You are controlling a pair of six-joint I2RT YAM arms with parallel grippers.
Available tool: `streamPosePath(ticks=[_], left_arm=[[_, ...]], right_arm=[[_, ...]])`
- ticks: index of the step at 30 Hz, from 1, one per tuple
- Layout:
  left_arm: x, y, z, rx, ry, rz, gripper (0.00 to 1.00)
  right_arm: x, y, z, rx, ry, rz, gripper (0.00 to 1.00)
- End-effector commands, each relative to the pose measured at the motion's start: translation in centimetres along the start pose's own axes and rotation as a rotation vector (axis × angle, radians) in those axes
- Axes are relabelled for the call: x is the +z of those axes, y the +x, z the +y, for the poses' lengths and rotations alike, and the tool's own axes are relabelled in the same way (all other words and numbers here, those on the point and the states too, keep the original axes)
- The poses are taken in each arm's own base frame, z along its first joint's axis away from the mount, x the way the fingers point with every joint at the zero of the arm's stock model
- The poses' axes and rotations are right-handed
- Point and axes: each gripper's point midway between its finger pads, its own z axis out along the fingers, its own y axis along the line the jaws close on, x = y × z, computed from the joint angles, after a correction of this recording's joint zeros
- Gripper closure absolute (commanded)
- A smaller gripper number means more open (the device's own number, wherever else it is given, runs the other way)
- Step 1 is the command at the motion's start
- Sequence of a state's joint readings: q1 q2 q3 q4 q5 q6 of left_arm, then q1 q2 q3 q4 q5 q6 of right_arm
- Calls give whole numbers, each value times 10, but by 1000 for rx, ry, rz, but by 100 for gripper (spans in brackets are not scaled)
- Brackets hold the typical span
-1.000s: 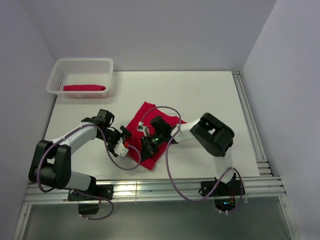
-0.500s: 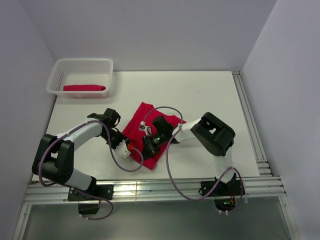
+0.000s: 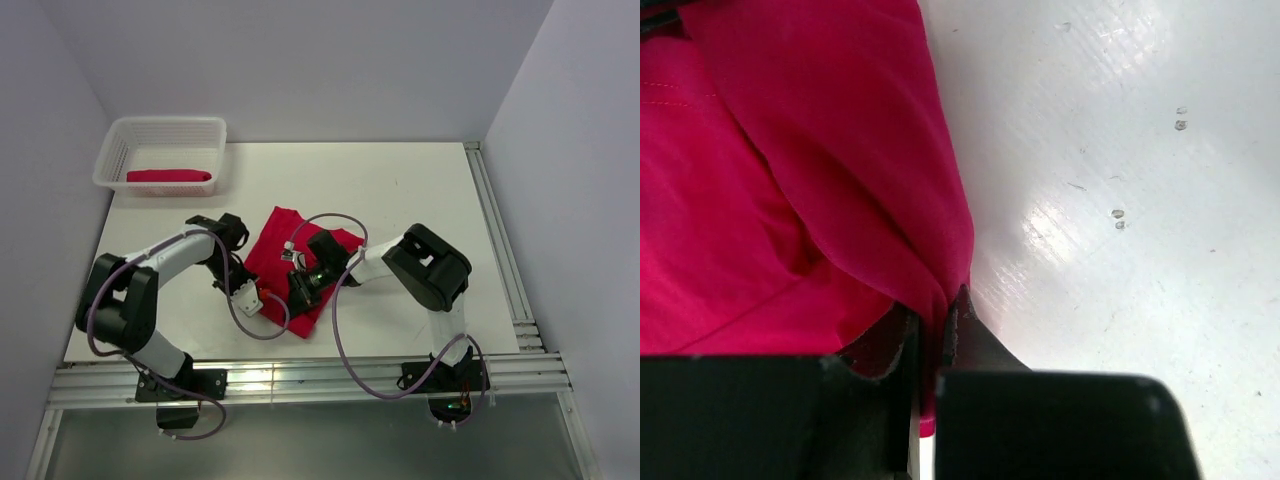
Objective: Roll the t-shirts
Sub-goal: Roll the tshirt
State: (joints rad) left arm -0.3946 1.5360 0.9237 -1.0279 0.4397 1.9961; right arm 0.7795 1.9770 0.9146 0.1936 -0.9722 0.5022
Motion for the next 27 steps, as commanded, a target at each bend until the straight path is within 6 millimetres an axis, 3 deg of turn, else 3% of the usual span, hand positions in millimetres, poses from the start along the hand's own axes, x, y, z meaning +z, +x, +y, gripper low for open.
streamPosePath(ticks=[1,5,17,21,26,27], left_arm=[[-1,-6,-11,373,182,-63,100],[-3,-5,-4,315,263,-113,100],[8,0,0,222,374,-112,100],[11,6,6,206,393,-95,100],[18,16,7,165,441,-73,100],[19,16,8,163,443,-73,100]], right_arm=[[-6,5,-13,48,37,12,100],[-8,8,-4,46,4,14,100],[-36,7,-3,2,91,-92,49],[-57,0,4,-25,109,-154,44],[-90,-5,-9,-55,314,-235,44],[-98,-6,1,-88,327,-270,44]])
